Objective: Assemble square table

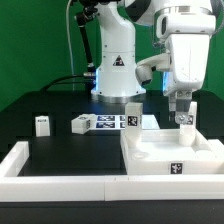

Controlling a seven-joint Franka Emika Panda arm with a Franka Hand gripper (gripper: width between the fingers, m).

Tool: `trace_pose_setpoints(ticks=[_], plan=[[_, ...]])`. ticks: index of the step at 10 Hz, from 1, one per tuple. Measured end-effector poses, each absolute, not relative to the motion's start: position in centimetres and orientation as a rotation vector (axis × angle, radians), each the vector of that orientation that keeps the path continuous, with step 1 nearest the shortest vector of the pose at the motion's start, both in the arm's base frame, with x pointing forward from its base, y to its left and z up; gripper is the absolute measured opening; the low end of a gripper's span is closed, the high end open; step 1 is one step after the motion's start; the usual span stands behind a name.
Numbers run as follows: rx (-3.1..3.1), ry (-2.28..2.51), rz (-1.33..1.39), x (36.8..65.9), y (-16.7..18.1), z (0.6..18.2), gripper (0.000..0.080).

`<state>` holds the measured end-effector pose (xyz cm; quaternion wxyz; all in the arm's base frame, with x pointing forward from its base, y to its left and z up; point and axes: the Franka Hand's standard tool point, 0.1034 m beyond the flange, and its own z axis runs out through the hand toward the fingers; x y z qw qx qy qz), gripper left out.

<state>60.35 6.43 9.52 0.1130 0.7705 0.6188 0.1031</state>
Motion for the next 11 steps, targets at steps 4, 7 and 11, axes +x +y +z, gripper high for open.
trace_pose_setpoints(ticks=[4, 7, 11], plan=[[2.497, 1.546, 0.322, 56.7, 2.5, 12.2, 0.0649], [2.679, 1.253, 0.349, 55.8, -0.7, 12.8, 0.0649], [2.853, 0.924, 0.379, 54.7, -1.8, 12.1, 0.0649]])
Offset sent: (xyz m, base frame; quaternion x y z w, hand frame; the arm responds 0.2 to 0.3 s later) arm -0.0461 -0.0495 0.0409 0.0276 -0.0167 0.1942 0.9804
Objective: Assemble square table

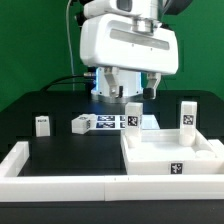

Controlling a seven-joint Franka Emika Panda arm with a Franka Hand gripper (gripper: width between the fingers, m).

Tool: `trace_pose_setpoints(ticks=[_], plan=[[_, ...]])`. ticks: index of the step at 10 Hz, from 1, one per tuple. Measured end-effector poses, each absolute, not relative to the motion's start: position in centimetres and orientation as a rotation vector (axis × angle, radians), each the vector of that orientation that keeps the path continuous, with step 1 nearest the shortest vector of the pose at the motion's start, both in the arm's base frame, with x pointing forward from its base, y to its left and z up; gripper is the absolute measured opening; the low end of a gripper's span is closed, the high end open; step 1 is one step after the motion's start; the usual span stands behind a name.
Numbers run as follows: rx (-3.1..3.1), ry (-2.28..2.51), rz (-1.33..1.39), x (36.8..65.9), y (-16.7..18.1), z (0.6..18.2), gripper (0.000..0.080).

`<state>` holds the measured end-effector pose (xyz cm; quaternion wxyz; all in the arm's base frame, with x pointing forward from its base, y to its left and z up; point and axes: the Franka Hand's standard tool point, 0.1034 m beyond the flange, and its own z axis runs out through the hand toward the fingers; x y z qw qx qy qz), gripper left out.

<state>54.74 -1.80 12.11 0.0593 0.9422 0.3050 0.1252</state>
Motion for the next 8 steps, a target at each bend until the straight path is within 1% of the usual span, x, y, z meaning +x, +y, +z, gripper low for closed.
trace_pose_setpoints(ticks=[3, 4, 5, 8], plan=[[2.962, 0.626, 0.359, 51.3, -7.5, 12.2, 0.0649], [3.012, 0.473, 0.348, 50.1, -9.2, 11.7, 0.0649], [3.058, 0.301, 0.338, 49.3, -10.2, 11.2, 0.0649], [3.086, 0.116, 0.347, 49.5, -9.6, 11.2, 0.0649]])
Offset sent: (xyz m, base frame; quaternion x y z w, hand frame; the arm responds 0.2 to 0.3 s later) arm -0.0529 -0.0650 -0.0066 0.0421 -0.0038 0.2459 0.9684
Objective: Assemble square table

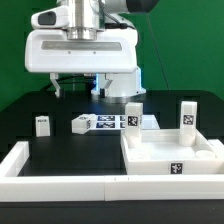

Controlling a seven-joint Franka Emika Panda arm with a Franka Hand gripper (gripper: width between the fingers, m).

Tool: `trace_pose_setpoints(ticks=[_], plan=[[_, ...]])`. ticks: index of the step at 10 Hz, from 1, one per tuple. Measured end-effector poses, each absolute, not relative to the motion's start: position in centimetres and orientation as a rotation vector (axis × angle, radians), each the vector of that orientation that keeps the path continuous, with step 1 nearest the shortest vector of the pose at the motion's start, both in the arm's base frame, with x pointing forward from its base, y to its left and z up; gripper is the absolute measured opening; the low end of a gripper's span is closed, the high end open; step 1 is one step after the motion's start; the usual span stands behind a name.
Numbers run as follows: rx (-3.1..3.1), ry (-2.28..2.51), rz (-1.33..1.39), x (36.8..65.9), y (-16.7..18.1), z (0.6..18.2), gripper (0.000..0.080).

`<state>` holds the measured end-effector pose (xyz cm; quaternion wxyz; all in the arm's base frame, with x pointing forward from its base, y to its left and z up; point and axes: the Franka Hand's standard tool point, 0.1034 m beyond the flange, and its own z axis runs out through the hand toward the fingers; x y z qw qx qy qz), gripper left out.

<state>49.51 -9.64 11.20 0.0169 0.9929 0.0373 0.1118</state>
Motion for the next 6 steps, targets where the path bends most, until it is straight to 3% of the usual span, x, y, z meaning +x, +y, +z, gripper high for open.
trace_pose_setpoints(ticks=[3, 6], plan=[[3.114, 0.095, 0.259, 48.3, -9.7, 10.1, 0.0649], [3.201, -0.102, -0.168, 43.6, -10.5, 7.1, 0.0649]])
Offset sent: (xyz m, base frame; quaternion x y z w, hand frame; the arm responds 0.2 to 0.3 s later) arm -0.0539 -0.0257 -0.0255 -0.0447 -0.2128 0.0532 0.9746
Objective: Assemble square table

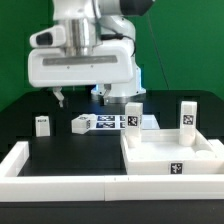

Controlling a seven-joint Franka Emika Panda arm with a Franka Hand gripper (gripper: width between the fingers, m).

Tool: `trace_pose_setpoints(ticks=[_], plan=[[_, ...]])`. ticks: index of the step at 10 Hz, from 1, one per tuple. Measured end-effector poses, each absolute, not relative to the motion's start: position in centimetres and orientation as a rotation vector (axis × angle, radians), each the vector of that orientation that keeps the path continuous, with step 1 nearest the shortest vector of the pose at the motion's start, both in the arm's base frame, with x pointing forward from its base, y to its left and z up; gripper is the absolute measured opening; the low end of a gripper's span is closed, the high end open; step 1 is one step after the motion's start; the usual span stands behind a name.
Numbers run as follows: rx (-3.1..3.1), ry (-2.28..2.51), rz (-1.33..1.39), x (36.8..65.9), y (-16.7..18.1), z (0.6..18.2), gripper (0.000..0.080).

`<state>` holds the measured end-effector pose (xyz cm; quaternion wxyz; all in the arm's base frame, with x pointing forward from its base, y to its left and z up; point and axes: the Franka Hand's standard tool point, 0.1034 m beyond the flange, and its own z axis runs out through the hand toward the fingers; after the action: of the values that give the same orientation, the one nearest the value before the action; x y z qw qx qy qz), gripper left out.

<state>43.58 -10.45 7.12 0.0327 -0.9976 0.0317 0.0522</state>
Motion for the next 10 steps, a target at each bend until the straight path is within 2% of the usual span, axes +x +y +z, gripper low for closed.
trace_pose_setpoints(ticks=[4, 5, 6, 7, 10], plan=[[-2.952, 0.067, 0.536, 43.5, -9.1, 7.0, 0.0649], [-2.919, 0.088, 0.624, 42.7, -10.0, 6.4, 0.0649], [-2.850, 0.160, 0.831, 39.9, -11.7, 5.5, 0.0649], [-2.808, 0.212, 0.915, 39.2, -12.9, 5.1, 0.0649], [-2.805, 0.203, 0.928, 39.5, -12.9, 4.9, 0.0649]])
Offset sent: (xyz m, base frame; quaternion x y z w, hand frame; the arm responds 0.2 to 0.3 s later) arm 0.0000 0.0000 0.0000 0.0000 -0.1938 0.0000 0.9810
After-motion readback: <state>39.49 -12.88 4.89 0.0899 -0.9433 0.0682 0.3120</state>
